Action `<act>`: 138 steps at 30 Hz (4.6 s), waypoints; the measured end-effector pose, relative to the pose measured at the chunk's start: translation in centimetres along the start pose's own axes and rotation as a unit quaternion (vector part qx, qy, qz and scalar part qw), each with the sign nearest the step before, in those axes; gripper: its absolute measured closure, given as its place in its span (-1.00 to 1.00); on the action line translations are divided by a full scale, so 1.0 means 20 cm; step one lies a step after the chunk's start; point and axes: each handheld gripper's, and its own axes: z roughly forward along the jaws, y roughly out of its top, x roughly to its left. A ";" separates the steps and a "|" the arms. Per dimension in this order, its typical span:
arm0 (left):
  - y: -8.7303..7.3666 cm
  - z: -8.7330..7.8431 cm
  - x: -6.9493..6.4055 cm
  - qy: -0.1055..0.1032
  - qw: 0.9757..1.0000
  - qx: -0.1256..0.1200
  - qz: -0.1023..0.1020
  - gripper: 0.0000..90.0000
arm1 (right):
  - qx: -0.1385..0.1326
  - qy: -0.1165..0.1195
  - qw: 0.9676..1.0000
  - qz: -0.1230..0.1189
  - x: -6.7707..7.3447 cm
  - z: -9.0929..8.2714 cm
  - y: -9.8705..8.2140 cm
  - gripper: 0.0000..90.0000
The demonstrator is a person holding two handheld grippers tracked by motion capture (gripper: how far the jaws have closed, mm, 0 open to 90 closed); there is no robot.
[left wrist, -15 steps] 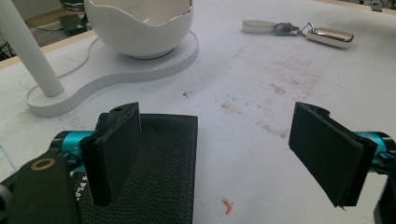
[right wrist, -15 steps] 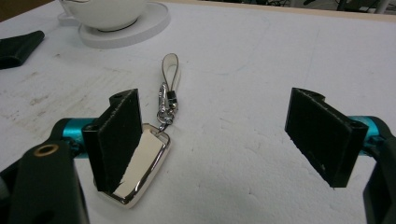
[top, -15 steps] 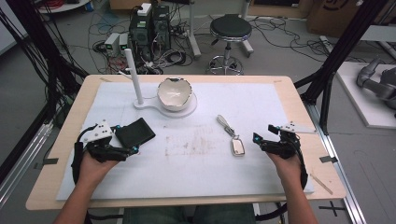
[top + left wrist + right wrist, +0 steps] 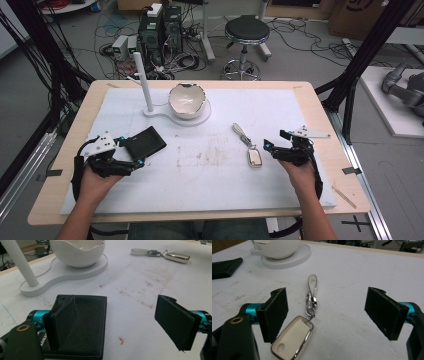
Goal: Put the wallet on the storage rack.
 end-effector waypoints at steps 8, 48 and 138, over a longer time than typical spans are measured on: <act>-0.05 -0.09 -0.02 0.018 1.000 0.005 0.003 -0.61 | 0.011 0.022 0.999 -0.030 0.13 0.14 0.10 -0.57; -0.19 -0.39 -0.12 0.070 0.997 0.024 -0.002 -0.61 | 0.136 0.200 0.965 -0.103 1.05 1.22 0.45 -0.57; -0.12 -0.25 -0.04 0.050 0.999 0.019 0.003 -0.61 | 0.008 0.064 0.986 -0.152 0.57 0.74 1.08 0.88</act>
